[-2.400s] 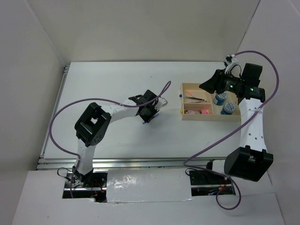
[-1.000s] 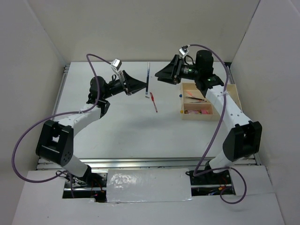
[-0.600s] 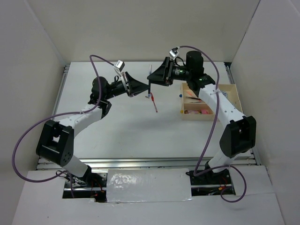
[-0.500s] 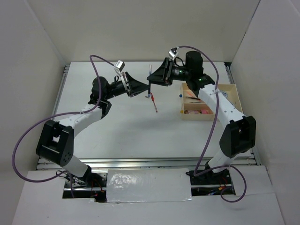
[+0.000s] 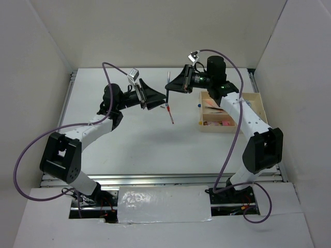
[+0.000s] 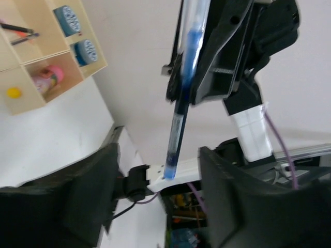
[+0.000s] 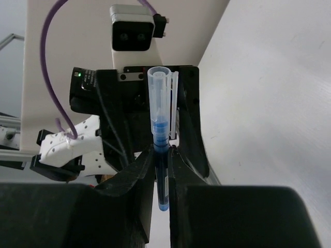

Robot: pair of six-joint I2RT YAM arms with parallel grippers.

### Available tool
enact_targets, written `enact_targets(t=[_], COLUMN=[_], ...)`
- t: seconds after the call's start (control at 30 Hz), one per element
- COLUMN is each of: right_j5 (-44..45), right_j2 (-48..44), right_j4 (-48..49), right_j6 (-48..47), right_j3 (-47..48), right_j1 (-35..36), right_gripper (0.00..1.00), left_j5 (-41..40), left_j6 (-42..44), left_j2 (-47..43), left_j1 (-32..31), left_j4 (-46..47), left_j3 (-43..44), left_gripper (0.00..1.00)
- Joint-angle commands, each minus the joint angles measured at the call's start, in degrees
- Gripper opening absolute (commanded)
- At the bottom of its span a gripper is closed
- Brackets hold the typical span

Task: Sort the stationery into containers
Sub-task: Place the pen in the storage box.

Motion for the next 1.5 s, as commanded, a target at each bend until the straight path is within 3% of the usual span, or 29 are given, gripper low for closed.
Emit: enact_targets(t=[0.0, 0.03, 0.07, 0.13, 0.2, 0.23, 0.27, 0.3, 0.33, 0.47, 0.6, 0.8, 1.2, 1.3, 1.4, 1.47], right_j5=[-0.9, -0.9, -1.4, -1.5, -0.3, 1.1, 2.9, 9.4, 13.4, 32.5, 37.0, 41.3, 47.9, 49.6, 51.5, 52.2], right_j2=[-1.9, -2.1, -2.1, -1.9, 0.2, 1.4, 3.6, 4.5, 5.1, 4.5, 5.6, 10.9, 20.1, 21.9, 23.8, 24.7], right_j4=[-1.5, -3.0, -6.5, -11.6, -24.2, -29.9, -38.8, -42.8, -45.1, -45.4, -42.9, -37.9, -31.5, -30.4, -29.4, -28.9], right_j6=[-3.5, -6.4, -8.5, -17.7, -28.3, -41.8, -51.2, -57.4, -70.3, -98.6, -110.7, -119.8, -125.4, -125.7, -125.4, -125.2], right_j3=[2.6, 3.2, 3.9, 7.3, 15.4, 18.9, 24.7, 27.1, 27.8, 19.6, 12.7, 8.9, 7.5, 7.2, 7.3, 7.0], right_j1=[-3.6, -4.7, -6.0, -10.5, -13.4, -15.7, -16.3, -16.7, -16.6, -15.7, -16.2, -15.5, -12.3, -11.7, -11.1, -11.0], right_gripper=[0.0, 0.0, 0.0, 0.0, 0.0, 0.0, 0.0, 0.0, 0.0, 0.0, 0.01, 0.02, 0.03, 0.09, 0.27, 0.37], left_j5=[1.6, 1.8, 2.0, 2.4, 2.5, 1.2, 0.1, -1.2, -2.0, -3.8, -7.3, -10.3, -15.4, -17.8, -21.3, -27.9], left_j6=[5.5, 6.8, 9.8, 13.7, 21.8, 26.6, 36.8, 41.6, 49.8, 60.4, 64.1, 65.9, 61.7, 61.8, 62.5, 62.9], left_j2=[-1.3, -1.5, -1.7, -2.0, -1.9, -1.1, -0.4, 0.0, 1.0, 2.6, 4.1, 4.0, 3.5, 5.1, 6.5, 7.8], left_j1=[1.7, 2.4, 3.1, 6.6, 9.2, 10.8, 11.2, 11.2, 11.2, 9.5, 7.4, 5.9, 5.5, 5.2, 4.6, 2.9], left_j4=[-5.1, -8.4, -10.3, -15.6, -26.1, -32.2, -43.9, -49.7, -53.5, -63.5, -66.8, -68.1, -64.9, -66.6, -67.8, -69.2], left_j3=[2.7, 3.4, 3.7, 5.8, 7.9, 12.4, 14.8, 17.0, 20.1, 22.3, 23.2, 23.8, 20.9, 23.0, 25.4, 27.7], left_gripper=[0.82, 0.94, 0.97, 0.99, 0.99, 0.99, 0.99, 0.99, 0.99, 0.99, 0.99, 0.99, 0.99, 0.99, 0.99, 0.99])
